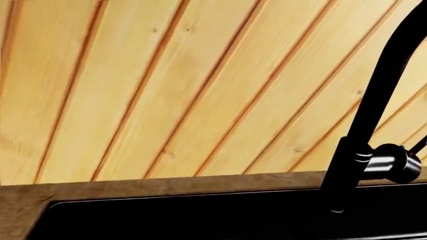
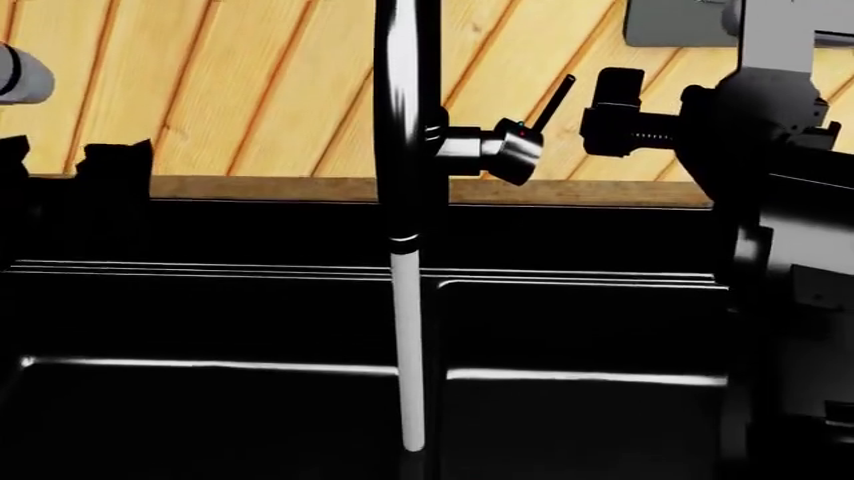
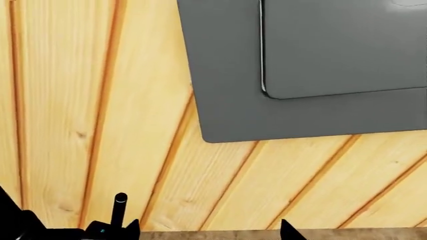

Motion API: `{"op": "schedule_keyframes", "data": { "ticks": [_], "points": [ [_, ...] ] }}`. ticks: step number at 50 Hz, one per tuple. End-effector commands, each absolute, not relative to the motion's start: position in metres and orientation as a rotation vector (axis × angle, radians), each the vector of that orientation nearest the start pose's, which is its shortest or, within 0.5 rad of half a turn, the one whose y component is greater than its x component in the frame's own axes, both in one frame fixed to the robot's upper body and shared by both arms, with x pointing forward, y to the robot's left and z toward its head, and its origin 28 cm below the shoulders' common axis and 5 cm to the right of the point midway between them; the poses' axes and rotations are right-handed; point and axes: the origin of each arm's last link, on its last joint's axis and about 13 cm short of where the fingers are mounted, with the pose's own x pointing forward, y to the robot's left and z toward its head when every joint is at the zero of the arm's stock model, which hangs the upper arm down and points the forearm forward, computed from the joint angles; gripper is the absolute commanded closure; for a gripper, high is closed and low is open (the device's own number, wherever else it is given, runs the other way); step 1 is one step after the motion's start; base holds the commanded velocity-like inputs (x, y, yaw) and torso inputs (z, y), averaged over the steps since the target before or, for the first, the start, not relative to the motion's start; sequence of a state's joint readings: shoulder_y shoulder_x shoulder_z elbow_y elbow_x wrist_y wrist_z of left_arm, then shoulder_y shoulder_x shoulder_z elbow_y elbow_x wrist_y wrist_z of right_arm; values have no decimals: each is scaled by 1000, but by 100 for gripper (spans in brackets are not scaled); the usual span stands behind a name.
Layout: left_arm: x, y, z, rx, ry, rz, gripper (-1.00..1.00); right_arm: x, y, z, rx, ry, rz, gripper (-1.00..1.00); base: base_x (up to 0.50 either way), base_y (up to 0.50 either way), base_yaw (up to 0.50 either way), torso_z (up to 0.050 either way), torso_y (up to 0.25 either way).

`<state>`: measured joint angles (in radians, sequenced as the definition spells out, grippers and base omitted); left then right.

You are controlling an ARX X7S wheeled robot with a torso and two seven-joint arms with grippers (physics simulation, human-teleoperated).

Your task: Pick the broccolis and apricots from the sink and place them in one bowl. Place the bell pepper in the other bowl. Then turn off the sink faucet.

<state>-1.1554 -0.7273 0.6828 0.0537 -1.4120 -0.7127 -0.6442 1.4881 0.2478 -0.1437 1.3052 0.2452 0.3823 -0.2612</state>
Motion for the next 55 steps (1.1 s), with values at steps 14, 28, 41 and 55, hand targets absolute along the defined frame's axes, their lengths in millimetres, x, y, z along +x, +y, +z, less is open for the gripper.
{"op": "schedule_keyframes", "data": {
  "ticks": [14,28,41,55],
  "points": [
    [326,245,267,-21,150,-132,-100,425,-193,243,101,135,83,-100,0,0,0,24,-182],
    [325,253,267,-35,148,-98,-100,428,-192,245,70,54,103,-100,0,0,0,21,-152],
    [322,253,261,-41,186,-86,-100,429,-194,243,49,-4,119,-100,0,0,0,3,-15],
    [322,255,254,-41,203,-87,-100,430,-191,243,62,-47,160,-100,0,0,0,0,0]
  ]
}}
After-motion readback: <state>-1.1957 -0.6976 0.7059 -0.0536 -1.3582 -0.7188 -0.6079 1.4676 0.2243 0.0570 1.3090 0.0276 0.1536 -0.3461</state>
